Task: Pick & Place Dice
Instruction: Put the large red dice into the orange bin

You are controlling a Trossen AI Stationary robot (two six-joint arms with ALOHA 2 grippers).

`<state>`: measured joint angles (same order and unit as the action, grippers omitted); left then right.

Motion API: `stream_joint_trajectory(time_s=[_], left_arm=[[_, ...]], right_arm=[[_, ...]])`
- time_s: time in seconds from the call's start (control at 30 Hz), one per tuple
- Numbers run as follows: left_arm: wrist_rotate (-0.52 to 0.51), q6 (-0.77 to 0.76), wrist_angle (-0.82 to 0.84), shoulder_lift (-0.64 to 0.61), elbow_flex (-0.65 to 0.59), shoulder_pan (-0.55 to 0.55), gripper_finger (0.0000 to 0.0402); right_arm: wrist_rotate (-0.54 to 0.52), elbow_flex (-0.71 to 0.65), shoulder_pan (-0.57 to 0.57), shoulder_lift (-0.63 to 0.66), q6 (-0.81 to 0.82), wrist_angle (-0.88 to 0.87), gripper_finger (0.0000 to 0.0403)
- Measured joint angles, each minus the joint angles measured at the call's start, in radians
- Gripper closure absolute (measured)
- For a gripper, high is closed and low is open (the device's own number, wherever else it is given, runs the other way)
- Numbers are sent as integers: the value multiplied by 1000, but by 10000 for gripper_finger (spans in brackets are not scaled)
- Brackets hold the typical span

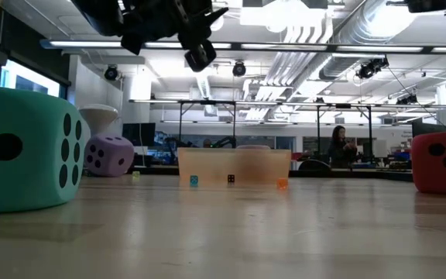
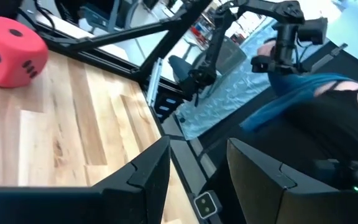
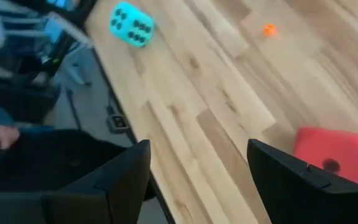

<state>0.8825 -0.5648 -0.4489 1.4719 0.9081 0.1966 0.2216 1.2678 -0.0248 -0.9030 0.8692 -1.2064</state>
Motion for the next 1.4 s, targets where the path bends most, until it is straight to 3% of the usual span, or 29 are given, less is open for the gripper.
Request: stream_joint_trajectory(time_s=[0.17, 0.3, 0.73, 1.0, 1.3, 1.4], left_arm=[[-22, 0, 0, 0, 0, 0, 247], [-23, 0, 0, 0, 0, 0, 247], [10, 0, 4, 0, 0, -9, 247], [12, 0, 4, 0, 0, -10, 247], [10, 0, 8, 0, 0, -12, 247], [9, 0, 8, 0, 0, -12, 247]], right_arm=[[-182, 1, -64, 1, 11, -23, 146], [-244, 1, -86, -13, 6, -20, 147], [-134, 1, -96, -119, -73, -16, 120], [-205, 1, -96, -198, -80, -19, 90], [-180, 1, -77, -281, -85, -50, 9], [-220, 1, -78, -310, -51, -45, 8]])
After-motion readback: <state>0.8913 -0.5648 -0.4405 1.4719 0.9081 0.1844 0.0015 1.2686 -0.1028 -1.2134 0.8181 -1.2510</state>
